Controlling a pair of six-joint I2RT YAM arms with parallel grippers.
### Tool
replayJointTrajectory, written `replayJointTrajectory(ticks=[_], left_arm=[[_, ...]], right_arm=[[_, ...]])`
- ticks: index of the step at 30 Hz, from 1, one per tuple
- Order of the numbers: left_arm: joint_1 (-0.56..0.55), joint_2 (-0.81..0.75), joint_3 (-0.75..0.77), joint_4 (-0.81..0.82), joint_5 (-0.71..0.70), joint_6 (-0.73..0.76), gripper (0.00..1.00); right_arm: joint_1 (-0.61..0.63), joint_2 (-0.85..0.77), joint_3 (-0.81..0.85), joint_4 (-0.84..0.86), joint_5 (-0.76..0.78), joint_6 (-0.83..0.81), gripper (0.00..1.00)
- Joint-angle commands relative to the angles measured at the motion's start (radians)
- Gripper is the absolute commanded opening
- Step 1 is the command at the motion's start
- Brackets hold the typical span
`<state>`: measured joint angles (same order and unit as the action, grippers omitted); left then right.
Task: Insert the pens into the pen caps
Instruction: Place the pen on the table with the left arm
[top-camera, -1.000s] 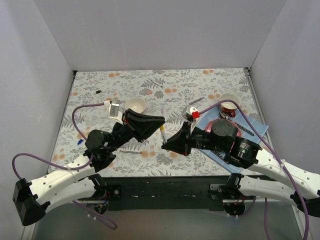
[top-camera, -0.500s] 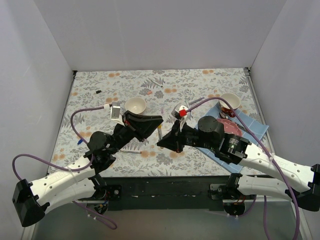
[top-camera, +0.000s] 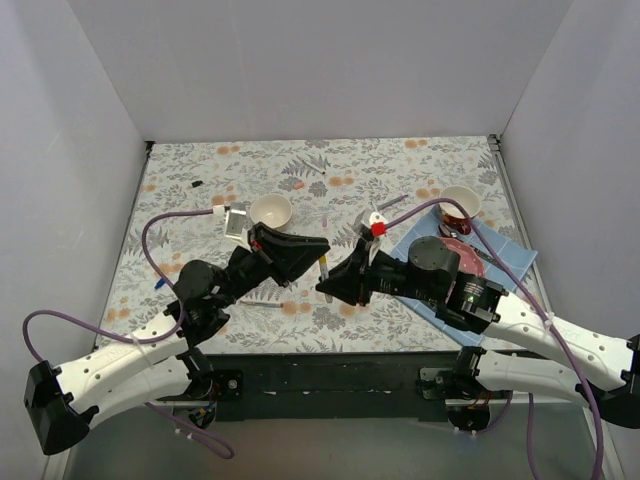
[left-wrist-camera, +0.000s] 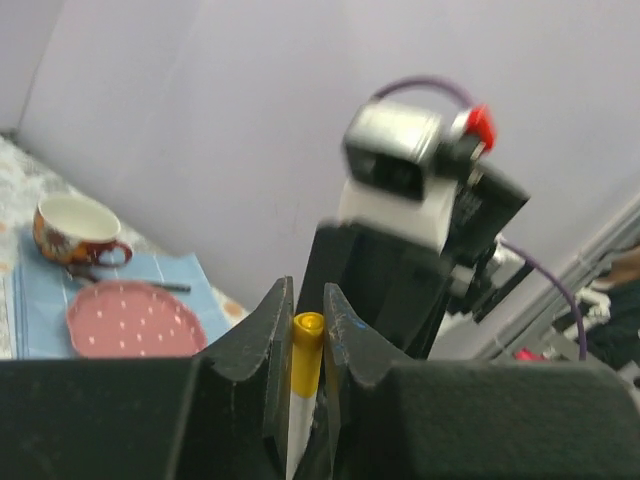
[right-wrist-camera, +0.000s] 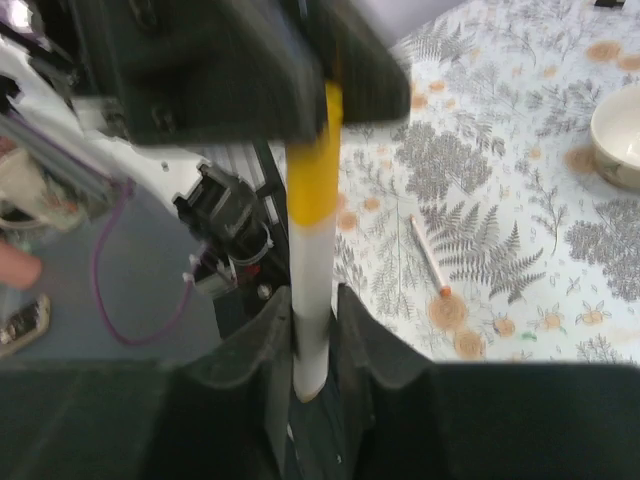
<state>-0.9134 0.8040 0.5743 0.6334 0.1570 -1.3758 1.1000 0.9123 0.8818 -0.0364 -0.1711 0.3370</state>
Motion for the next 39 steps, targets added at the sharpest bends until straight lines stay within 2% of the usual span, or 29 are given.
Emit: replayJointTrajectory(ticks=[1,2,6,10,12,13,16,22,26,32,35,39], left_arm=[[-0.032,0.060,0.060,-0.418,0.096,0.055,0.00],[-0.024,0.073,0.087,-0.446,0.076,0.067,0.00],[0.048,0.185,0.192,-0.494,0.041,0.081,0.00],[0.151,0.311,0.226,-0.483,0.017,0.047,0.00],[0.157,0.369,0.236,-0.485,-0.036,0.050,0.00],[0.166,0.424,0.234,-0.472,-0.065,0.053,0.00],[0.180,0.518,0.234,-0.442,-0.128,0.052,0.00],[0.191,0.699,0.228,-0.423,-0.252,-0.049,0.00],[0.192,0.768,0.205,-0.396,-0.298,-0.104,0.12],[0.197,0.856,0.210,-0.406,-0.309,-0.160,0.15],[0.202,0.885,0.219,-0.422,-0.326,-0.166,0.30],[0.209,0.874,0.265,-0.538,-0.385,-0.178,0.45]], right_arm=[[-0.048,-0.130,-0.018,0.323,0.107,0.052,0.35],[-0.048,-0.157,-0.056,0.307,0.099,0.066,0.43],[-0.049,-0.346,-0.242,0.167,0.079,0.138,0.51],[-0.049,-0.499,-0.395,0.052,0.120,0.223,0.54],[-0.048,-0.559,-0.429,-0.006,0.140,0.249,0.55],[-0.048,-0.570,-0.431,-0.025,0.166,0.252,0.56],[-0.048,-0.584,-0.411,-0.089,0.238,0.254,0.68],[-0.048,-0.524,-0.354,-0.154,0.282,0.244,0.71],[-0.048,-0.506,-0.348,-0.148,0.285,0.246,0.71],[-0.048,-0.520,-0.334,-0.151,0.308,0.247,0.70],[-0.049,-0.521,-0.325,-0.172,0.314,0.247,0.70],[-0.049,-0.524,-0.320,-0.191,0.323,0.249,0.70]])
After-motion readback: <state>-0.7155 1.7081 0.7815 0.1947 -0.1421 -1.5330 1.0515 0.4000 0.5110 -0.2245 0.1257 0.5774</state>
